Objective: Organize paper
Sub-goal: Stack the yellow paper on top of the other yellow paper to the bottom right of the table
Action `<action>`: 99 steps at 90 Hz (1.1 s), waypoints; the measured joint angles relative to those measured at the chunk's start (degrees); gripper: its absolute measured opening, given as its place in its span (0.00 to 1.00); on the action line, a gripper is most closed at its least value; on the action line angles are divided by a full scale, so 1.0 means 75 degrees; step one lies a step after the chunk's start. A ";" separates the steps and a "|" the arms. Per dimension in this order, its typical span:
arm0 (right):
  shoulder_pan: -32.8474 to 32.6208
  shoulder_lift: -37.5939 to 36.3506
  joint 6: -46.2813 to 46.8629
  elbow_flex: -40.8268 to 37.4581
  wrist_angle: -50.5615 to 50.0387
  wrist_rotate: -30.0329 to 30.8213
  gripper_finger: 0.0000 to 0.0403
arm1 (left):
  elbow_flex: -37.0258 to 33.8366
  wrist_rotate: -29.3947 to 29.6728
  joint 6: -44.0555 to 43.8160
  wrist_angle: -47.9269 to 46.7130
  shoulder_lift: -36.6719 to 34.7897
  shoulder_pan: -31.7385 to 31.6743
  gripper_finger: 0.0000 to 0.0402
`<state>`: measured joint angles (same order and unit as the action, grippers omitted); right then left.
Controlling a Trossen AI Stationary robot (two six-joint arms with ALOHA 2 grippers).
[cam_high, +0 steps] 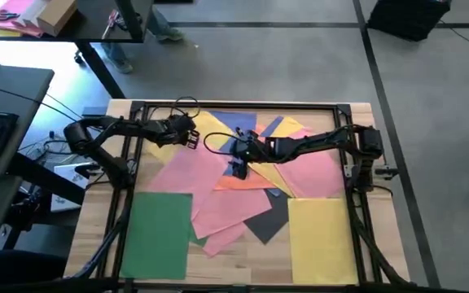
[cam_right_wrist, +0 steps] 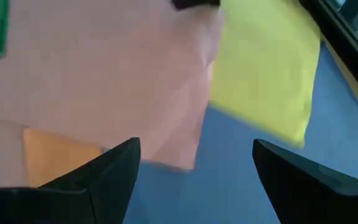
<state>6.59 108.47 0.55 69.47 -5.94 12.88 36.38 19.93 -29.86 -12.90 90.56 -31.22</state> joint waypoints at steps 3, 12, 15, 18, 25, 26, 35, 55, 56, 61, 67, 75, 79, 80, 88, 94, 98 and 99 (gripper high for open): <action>0.0021 0.0000 -0.0076 0.0000 -0.0080 0.0063 0.73 | 0.0081 -0.0074 0.0132 0.0086 0.0017 0.0130 0.21; 0.0137 0.0000 -0.0168 0.0000 -0.0441 0.0113 0.73 | 0.0309 -0.0374 0.0678 0.0281 0.0051 0.0529 0.21; 0.0192 0.0000 -0.0234 0.0000 -0.0601 0.0136 0.73 | 0.0417 -0.0492 0.0891 0.0408 0.0059 0.0652 0.21; 0.0241 0.0000 -0.0363 0.0000 -0.0791 0.0142 0.73 | 0.0528 -0.0638 0.1115 0.0520 0.0050 0.0759 0.21; 0.0325 0.0000 -0.0950 0.0000 -0.1242 0.0231 0.73 | 0.0784 -0.0873 0.1542 0.0525 0.0024 0.0966 0.21; 0.0335 0.0000 -0.1062 0.0000 -0.1299 0.0259 0.73 | 0.0811 -0.0879 0.1591 0.0511 0.0018 0.0987 0.21; 0.0312 0.0000 -0.2133 0.0000 -0.1641 0.0773 0.73 | 0.0987 -0.0699 0.1780 0.0464 -0.0093 0.1091 0.21; 0.0412 0.0343 -0.3997 0.0017 -0.1365 0.1266 0.73 | 0.0978 0.0805 0.1260 -0.0709 -0.0132 0.0527 0.21; 0.0423 0.0381 -0.4064 0.0016 -0.1347 0.1249 0.73 | 0.0971 0.0818 0.1212 -0.0760 -0.0127 0.0486 0.21; 0.0439 0.0625 -0.4396 0.0015 -0.1302 0.1236 0.73 | 0.0844 0.0816 0.1063 -0.0839 -0.0121 0.0314 0.21; 0.0422 0.0931 -0.4708 0.0015 -0.1027 0.1489 0.73 | 0.0576 0.0783 0.1014 -0.0626 -0.0120 0.0221 0.21; 0.0408 0.1194 -0.5037 0.0027 -0.0482 0.1843 0.73 | 0.0189 0.0504 0.0987 -0.0122 -0.0124 0.0182 0.21; 0.0413 0.1301 -0.5145 0.0036 -0.0245 0.1895 0.73 | -0.0013 0.0325 0.0986 0.0189 -0.0124 0.0172 0.21; 0.0416 0.1318 -0.5165 0.0038 -0.0190 0.1910 0.73 | -0.0064 0.0302 0.0984 0.0265 -0.0124 0.0174 0.21; 0.0372 0.1404 -0.5304 0.0038 0.0118 0.1993 0.73 | -0.0267 0.0139 0.0920 0.0607 -0.0153 0.0217 0.21; 0.0358 0.1416 -0.5504 0.0029 0.0300 0.2058 0.73 | -0.0324 0.0183 0.0925 0.0624 -0.0156 0.0252 0.21; 0.0325 0.1429 -0.5630 0.0088 0.0298 0.2071 0.73 | -0.0344 0.0216 0.0927 0.0634 -0.0156 0.0273 0.21; 0.0320 0.1435 -0.5666 0.0108 0.0290 0.2070 0.73 | -0.0346 0.0228 0.0931 0.0634 -0.0156 0.0273 0.21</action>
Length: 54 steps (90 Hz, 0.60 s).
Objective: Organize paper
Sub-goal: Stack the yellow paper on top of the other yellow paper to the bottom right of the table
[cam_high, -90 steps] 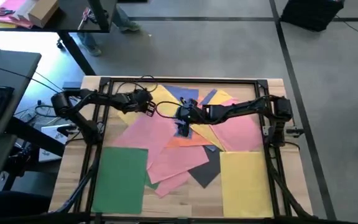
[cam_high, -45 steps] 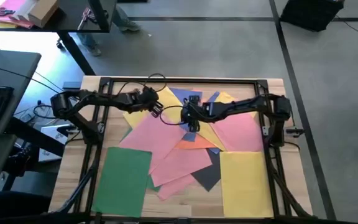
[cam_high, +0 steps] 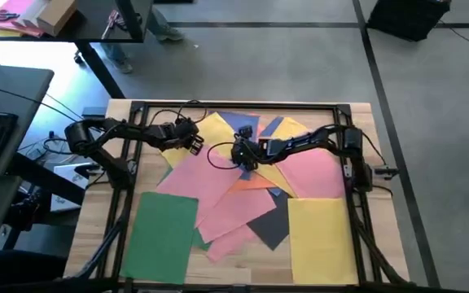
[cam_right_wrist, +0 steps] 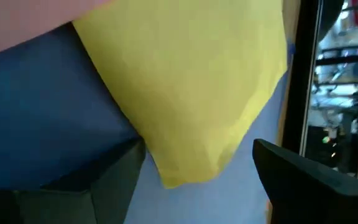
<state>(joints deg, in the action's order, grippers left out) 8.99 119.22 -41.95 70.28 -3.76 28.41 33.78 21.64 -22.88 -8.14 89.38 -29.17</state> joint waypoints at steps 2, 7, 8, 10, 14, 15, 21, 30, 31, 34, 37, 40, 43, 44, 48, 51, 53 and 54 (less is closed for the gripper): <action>-0.0007 0.0006 -0.0054 0.0034 -0.0014 0.0007 0.73 | -0.0001 0.0016 -0.0002 0.0000 0.0000 0.0000 0.21; -0.0034 0.0021 -0.0185 0.0124 -0.0056 0.0000 0.73 | -0.0003 0.0036 0.0026 -0.0003 0.0003 0.0000 0.21; -0.0042 0.0023 -0.0212 0.0142 -0.0064 -0.0013 0.73 | -0.0003 0.0038 0.0044 -0.0003 0.0003 0.0000 0.21; -0.0057 0.0025 -0.0236 0.0175 -0.0075 -0.0060 0.73 | -0.0004 0.0042 0.0067 0.0000 0.0003 0.0000 0.21; -0.0107 0.0031 -0.0292 0.0257 -0.0094 -0.0171 0.73 | -0.0006 0.0044 0.0109 0.0009 0.0003 0.0000 0.21; -0.0120 0.0032 -0.0317 0.0273 -0.0090 -0.0196 0.73 | -0.0006 0.0044 0.0116 0.0013 0.0003 0.0000 0.21; -0.0192 0.0031 -0.0422 0.0365 -0.0064 -0.0387 0.73 | -0.0015 0.0065 0.0129 0.0058 0.0009 0.0000 0.21; -0.0281 0.0031 -0.0448 0.0419 0.0236 -0.0556 0.73 | -0.0017 0.0071 0.0243 0.0142 0.0015 0.0003 0.21; -0.0292 0.0031 -0.0453 0.0419 0.0268 -0.0564 0.73 | -0.0018 0.0071 0.0257 0.0144 0.0015 0.0003 0.21; -0.0318 0.0033 -0.0481 0.0419 0.0356 -0.0564 0.73 | -0.0016 0.0071 0.0266 0.0150 0.0016 0.0003 0.21; -0.0329 0.0033 -0.0543 0.0419 0.0413 -0.0560 0.73 | -0.0018 0.0071 0.0266 0.0162 0.0017 0.0003 0.21; -0.0329 0.0031 -0.0603 0.0419 0.0430 -0.0559 0.73 | -0.0021 0.0071 0.0269 0.0169 0.0017 0.0003 0.21; -0.0325 0.0031 -0.0659 0.0419 0.0427 -0.0549 0.73 | -0.0021 0.0071 0.0269 0.0169 0.0017 0.0003 0.21; -0.0323 0.0031 -0.0674 0.0419 0.0427 -0.0544 0.73 | -0.0021 0.0071 0.0269 0.0169 0.0017 0.0003 0.21; -0.0308 0.0031 -0.0674 0.0418 0.0426 -0.0531 0.73 | -0.0021 0.0070 0.0269 0.0169 0.0017 0.0003 0.21; -0.0295 0.0031 -0.0673 0.0415 0.0428 -0.0521 0.73 | -0.0021 0.0068 0.0269 0.0172 0.0017 0.0015 0.21; -0.0282 0.0031 -0.0671 0.0414 0.0448 -0.0490 0.73 | -0.0021 0.0068 0.0269 0.0175 0.0018 0.0022 0.21; -0.0275 0.0031 -0.0672 0.0414 0.0467 -0.0472 0.73 | -0.0021 0.0068 0.0269 0.0177 0.0020 0.0025 0.21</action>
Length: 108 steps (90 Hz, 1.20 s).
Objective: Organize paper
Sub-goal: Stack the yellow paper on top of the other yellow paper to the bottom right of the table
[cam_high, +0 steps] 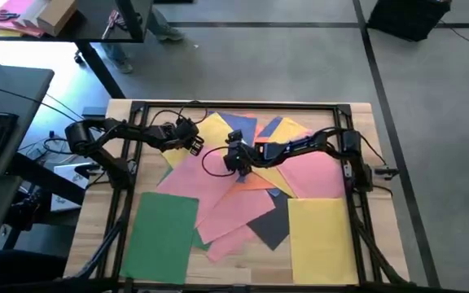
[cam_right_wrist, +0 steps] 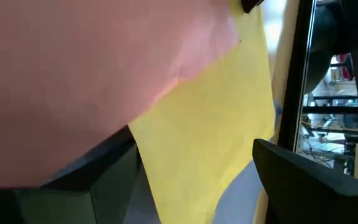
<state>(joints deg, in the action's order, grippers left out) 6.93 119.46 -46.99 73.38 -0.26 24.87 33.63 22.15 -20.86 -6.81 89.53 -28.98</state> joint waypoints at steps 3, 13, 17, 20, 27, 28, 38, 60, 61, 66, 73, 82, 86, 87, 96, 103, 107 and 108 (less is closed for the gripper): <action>0.0023 0.0000 -0.0011 0.0000 0.0075 0.0054 0.73 | 0.0000 0.0005 0.0007 0.0012 0.0001 0.0019 0.21; 0.0122 -0.0012 -0.0516 0.0000 0.0093 0.0006 0.72 | -0.0006 0.0009 0.0015 0.0088 0.0009 0.0068 0.21; 0.0140 -0.0012 -0.0794 -0.0003 0.0021 -0.0098 0.71 | -0.0006 0.0004 0.0017 0.0096 0.0009 0.0084 0.21; 0.0157 -0.0012 -0.0951 -0.0008 0.0016 -0.0108 0.70 | -0.0006 0.0003 0.0015 0.0097 0.0009 0.0088 0.21; 0.0179 -0.0012 -0.1063 -0.0009 0.0092 -0.0033 0.66 | -0.0006 -0.0003 0.0015 0.0097 0.0009 0.0088 0.21; 0.0179 -0.0012 -0.1063 -0.0009 0.0097 -0.0024 0.65 | -0.0006 -0.0003 0.0015 0.0098 0.0009 0.0088 0.21; 0.0223 -0.0008 -0.1002 -0.0009 -0.0033 -0.0185 0.54 | -0.0009 0.0003 0.0052 0.0126 0.0009 0.0088 0.21; 0.0234 0.0175 -0.1163 -0.0009 -0.0123 -0.0207 0.17 | -0.0023 -0.0061 0.0567 0.0556 0.0009 0.0094 0.21; 0.0234 0.0175 -0.1167 -0.0009 -0.0117 -0.0204 0.15 | -0.0023 -0.0068 0.0600 0.0584 0.0008 0.0094 0.21; 0.0224 0.0172 -0.1159 -0.0009 -0.0088 -0.0170 0.06 | -0.0029 -0.0139 0.0754 0.0703 -0.0056 0.0094 0.21; 0.0205 0.0172 -0.1165 -0.0007 -0.0109 0.0059 0.02 | -0.0026 -0.0150 0.0967 0.0866 -0.0243 0.0094 0.21; 0.0194 0.0170 -0.1144 0.0009 -0.0129 0.0631 0.02 | -0.0024 -0.0129 0.1207 0.0874 -0.0776 0.0083 0.21; 0.0191 0.0139 -0.1135 0.0009 -0.0267 0.0880 0.01 | -0.0022 -0.0080 0.1327 0.0878 -0.1111 0.0080 0.21; 0.0191 0.0129 -0.1135 0.0009 -0.0320 0.0940 0.01 | -0.0020 -0.0070 0.1364 0.0878 -0.1206 0.0080 0.21; 0.0173 -0.0131 -0.0979 0.0009 -0.0878 0.1348 0.00 | -0.0020 0.0059 0.1575 0.0756 -0.2120 0.0077 0.21; 0.0170 -0.0512 -0.0375 0.0041 -0.1712 0.1465 0.00 | -0.0013 0.0112 0.1619 0.0544 -0.2867 0.0126 0.21; 0.0170 -0.0760 0.0161 0.0140 -0.2434 0.1461 0.00 | -0.0009 0.0117 0.1623 0.0380 -0.3266 0.0160 0.21; 0.0170 -0.0809 0.0311 0.0173 -0.2643 0.1457 0.00 | -0.0009 0.0117 0.1622 0.0328 -0.3362 0.0174 0.21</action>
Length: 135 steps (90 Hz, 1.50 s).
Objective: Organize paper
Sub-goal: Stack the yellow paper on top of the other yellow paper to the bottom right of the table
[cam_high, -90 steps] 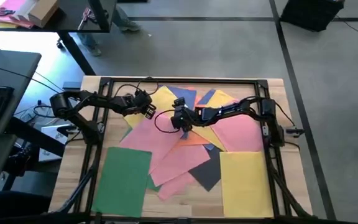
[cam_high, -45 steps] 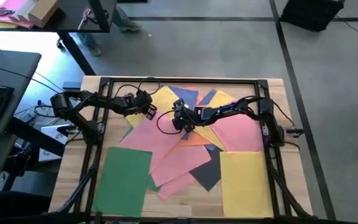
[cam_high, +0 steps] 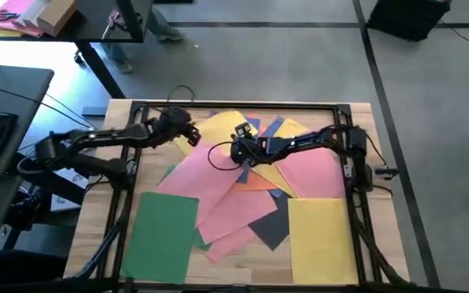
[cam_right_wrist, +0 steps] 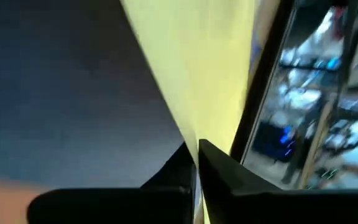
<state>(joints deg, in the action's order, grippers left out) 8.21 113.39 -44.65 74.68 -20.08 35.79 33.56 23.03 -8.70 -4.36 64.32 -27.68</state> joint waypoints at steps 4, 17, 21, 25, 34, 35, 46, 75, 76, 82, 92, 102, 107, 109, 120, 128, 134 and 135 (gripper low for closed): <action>0.0000 -0.0227 0.0648 0.0154 -0.0825 -0.0030 0.00 | -0.0003 0.0003 -0.0004 -0.0182 -0.0346 0.0080 0.21; -0.0006 -0.0835 0.3104 0.0935 -0.3635 -0.0454 0.00 | -0.0006 0.0007 -0.0026 -0.0684 -0.1203 0.0423 0.21; -0.0009 -0.0910 0.3867 0.1221 -0.4516 -0.0713 0.00 | -0.0006 0.0009 -0.0068 -0.0799 -0.1387 0.0553 0.21; -0.0019 -0.0945 0.4659 0.1503 -0.5371 -0.1036 0.00 | -0.0006 0.0010 -0.0156 -0.0896 -0.1526 0.0703 0.21; -0.0054 -0.0949 0.6387 0.2115 -0.7268 -0.1974 0.00 | -0.0006 0.0019 -0.0388 -0.1040 -0.1704 0.1063 0.21; -0.0061 -0.0951 0.6560 0.2162 -0.7455 -0.2087 0.00 | -0.0006 0.0015 -0.0415 -0.1051 -0.1716 0.1108 0.21; -0.0240 -0.0957 0.8362 0.2438 -0.9211 -0.3110 0.00 | -0.0006 0.0017 -0.0767 -0.1082 -0.1707 0.1629 0.21; -0.1449 -0.1494 1.1266 0.1293 -0.9293 -0.5839 0.00 | -0.0006 0.0299 -0.1375 -0.1049 -0.1253 0.2887 0.21; -0.1502 -0.1507 1.1383 0.1253 -0.9303 -0.5917 0.00 | -0.0006 0.0354 -0.1380 -0.1050 -0.1237 0.2919 0.21; -0.1841 -0.1569 1.2073 0.1009 -0.9330 -0.6392 0.00 | -0.0006 0.0670 -0.1486 -0.1022 -0.1106 0.3092 0.21; -0.2564 -0.1520 1.3347 0.0471 -0.9173 -0.7167 0.00 | -0.0006 0.1050 -0.1314 -0.0744 -0.0834 0.3268 0.21; -0.3341 -0.1545 1.4570 -0.0189 -0.8661 -0.8415 0.00 | -0.0003 0.0940 -0.1159 -0.0419 -0.0634 0.3272 0.21; -0.3737 -0.1534 1.5269 -0.0547 -0.8044 -0.9131 0.00 | -0.0003 0.0855 -0.1159 -0.0251 -0.0545 0.3272 0.21; -0.3899 -0.1534 1.5568 -0.0689 -0.7739 -0.9393 0.00 | -0.0003 0.0815 -0.1155 -0.0215 -0.0512 0.3272 0.21; -0.4680 -0.1534 1.7311 -0.1365 -0.5271 -1.0276 0.00 | -0.0003 0.0741 -0.1150 -0.0192 -0.0391 0.3353 0.21; -0.5019 -0.1534 1.8795 -0.1873 -0.2773 -1.0391 0.00 | -0.0003 0.0740 -0.1150 -0.0175 -0.0370 0.3447 0.21; -0.5188 -0.1531 1.9878 -0.2237 -0.0909 -1.0234 0.00 | -0.0003 0.0745 -0.1150 -0.0163 -0.0370 0.3521 0.21; -0.5206 -0.1531 2.0049 -0.2292 -0.0598 -1.0170 0.00 | -0.0003 0.0746 -0.1150 -0.0165 -0.0370 0.3529 0.21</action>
<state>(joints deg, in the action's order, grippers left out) -30.84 101.91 105.71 57.49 -24.57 -40.48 33.54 28.62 -17.33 -5.59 61.54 -1.21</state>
